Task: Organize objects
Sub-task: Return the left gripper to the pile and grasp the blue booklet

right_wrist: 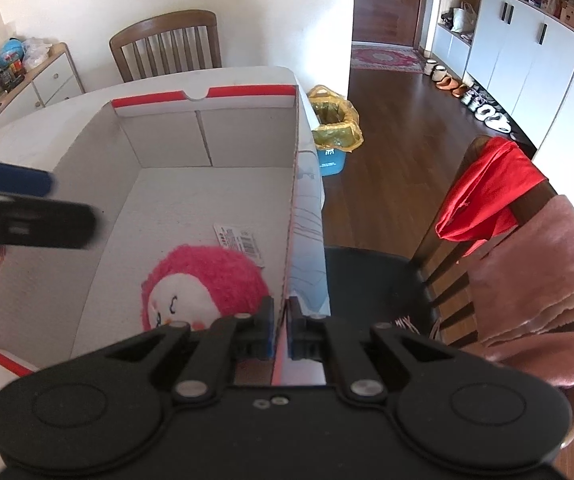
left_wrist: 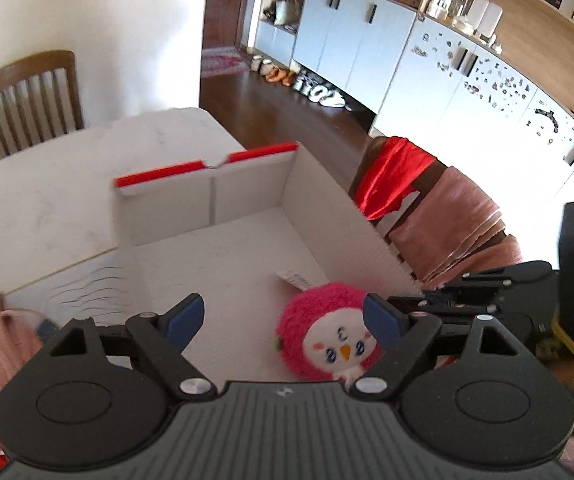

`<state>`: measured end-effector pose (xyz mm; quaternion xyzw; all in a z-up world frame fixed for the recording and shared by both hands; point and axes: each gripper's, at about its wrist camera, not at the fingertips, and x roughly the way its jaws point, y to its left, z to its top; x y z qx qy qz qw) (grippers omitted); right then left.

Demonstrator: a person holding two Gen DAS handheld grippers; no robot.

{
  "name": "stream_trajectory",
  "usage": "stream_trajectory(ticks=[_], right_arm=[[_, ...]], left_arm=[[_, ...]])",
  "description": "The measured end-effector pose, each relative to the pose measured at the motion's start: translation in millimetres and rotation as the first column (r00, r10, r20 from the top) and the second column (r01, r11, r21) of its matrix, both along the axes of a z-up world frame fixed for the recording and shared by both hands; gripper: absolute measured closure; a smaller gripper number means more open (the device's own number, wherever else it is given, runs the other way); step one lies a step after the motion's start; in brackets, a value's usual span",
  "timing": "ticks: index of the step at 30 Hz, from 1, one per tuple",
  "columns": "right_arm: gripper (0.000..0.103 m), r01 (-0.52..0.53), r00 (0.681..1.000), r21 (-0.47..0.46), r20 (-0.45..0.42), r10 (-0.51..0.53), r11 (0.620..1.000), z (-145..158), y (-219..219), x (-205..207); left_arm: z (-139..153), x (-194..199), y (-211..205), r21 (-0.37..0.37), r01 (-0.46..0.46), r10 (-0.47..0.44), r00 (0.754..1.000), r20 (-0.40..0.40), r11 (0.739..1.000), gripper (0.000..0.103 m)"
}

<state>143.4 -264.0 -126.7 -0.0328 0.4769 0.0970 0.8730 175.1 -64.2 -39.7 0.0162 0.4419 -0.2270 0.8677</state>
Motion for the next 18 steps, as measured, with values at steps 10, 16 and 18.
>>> stream_trajectory(ticks=[10,16,18], right_arm=[[0.098,0.045,0.999,0.002,-0.03,-0.044,0.999,-4,2,3],[0.098,0.085,0.996,0.011,-0.039,-0.085,0.996,-5,1,3],[0.098,0.095,0.995,0.007,-0.04,-0.095,0.995,-5,2,4]], left_arm=[[15,-36,90,0.028,-0.116,0.113,0.99,0.078,0.993,0.016],[13,-43,158,0.03,-0.257,0.254,0.964,0.083,0.966,0.002],[10,-42,183,0.03,-0.32,0.317,0.945,0.084,0.947,0.0]])
